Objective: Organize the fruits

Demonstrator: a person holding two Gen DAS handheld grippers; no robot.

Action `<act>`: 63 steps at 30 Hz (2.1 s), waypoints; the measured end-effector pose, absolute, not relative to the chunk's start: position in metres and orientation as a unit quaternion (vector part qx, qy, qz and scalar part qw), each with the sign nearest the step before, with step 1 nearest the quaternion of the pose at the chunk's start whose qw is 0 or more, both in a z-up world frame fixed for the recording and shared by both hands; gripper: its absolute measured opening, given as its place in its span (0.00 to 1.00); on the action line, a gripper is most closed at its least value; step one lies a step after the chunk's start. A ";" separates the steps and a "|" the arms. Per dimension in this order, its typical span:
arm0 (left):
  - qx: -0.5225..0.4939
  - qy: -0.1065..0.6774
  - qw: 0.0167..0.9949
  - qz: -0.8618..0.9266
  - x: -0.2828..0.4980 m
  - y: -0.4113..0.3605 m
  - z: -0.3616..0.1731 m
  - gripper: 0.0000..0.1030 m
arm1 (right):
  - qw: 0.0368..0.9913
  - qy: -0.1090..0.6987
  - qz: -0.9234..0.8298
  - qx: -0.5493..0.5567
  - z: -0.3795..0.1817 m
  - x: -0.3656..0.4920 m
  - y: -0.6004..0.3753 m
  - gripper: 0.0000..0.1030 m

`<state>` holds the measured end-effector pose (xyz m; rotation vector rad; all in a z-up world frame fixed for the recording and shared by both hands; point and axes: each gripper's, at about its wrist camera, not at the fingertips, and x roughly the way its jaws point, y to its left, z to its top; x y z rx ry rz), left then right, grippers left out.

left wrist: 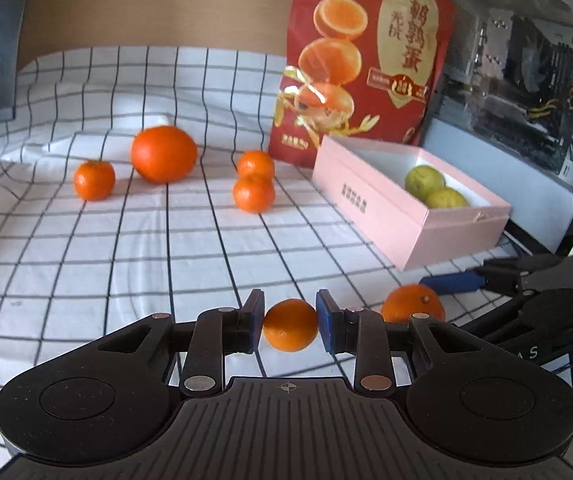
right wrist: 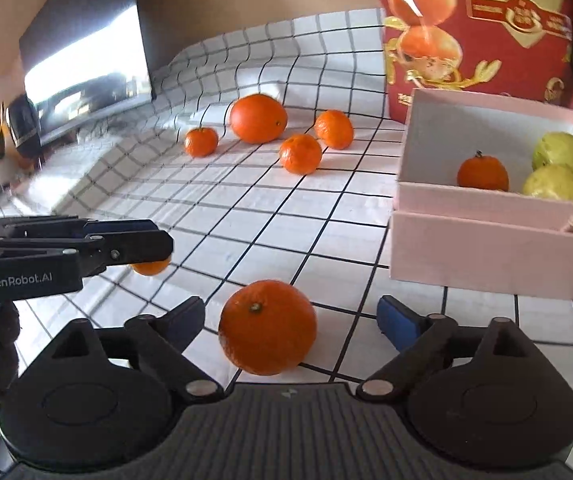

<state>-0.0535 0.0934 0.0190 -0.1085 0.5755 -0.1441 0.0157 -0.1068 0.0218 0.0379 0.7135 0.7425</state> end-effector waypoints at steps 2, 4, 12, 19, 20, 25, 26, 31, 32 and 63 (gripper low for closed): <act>-0.058 0.292 0.952 -0.064 -0.051 0.094 0.013 0.32 | 0.871 0.342 0.353 -0.002 0.022 0.013 -0.102 0.94; -0.068 0.296 0.951 -0.061 -0.052 0.096 0.008 0.32 | 0.872 0.343 0.350 -0.019 0.023 0.012 -0.097 0.96; -0.070 0.292 0.952 -0.057 -0.056 0.096 0.007 0.32 | 0.872 0.352 0.332 -0.077 0.024 -0.001 -0.087 1.00; -0.098 0.297 0.947 -0.066 -0.054 0.101 0.001 0.34 | 0.866 0.349 0.348 -0.083 0.023 -0.003 -0.090 1.00; -0.101 0.298 0.947 -0.071 -0.054 0.101 -0.001 0.34 | 0.864 0.348 0.353 -0.084 0.023 -0.003 -0.091 1.00; -0.091 0.298 0.948 -0.069 -0.055 0.098 0.000 0.33 | 0.870 0.350 0.338 -0.081 0.022 -0.006 -0.109 0.99; -0.091 0.298 0.948 -0.069 -0.055 0.098 0.000 0.33 | 0.872 0.351 0.332 -0.078 0.021 -0.006 -0.115 0.99; -0.092 0.298 0.947 -0.075 -0.053 0.097 -0.001 0.33 | 0.883 0.354 0.305 -0.051 0.018 0.000 -0.141 0.99; -0.093 0.298 0.947 -0.076 -0.052 0.098 -0.001 0.33 | 0.883 0.354 0.306 -0.044 0.017 0.001 -0.143 0.99; -0.053 0.275 0.959 -0.034 -0.076 0.091 0.012 0.32 | 0.884 0.353 0.304 -0.033 0.021 0.001 -0.146 0.93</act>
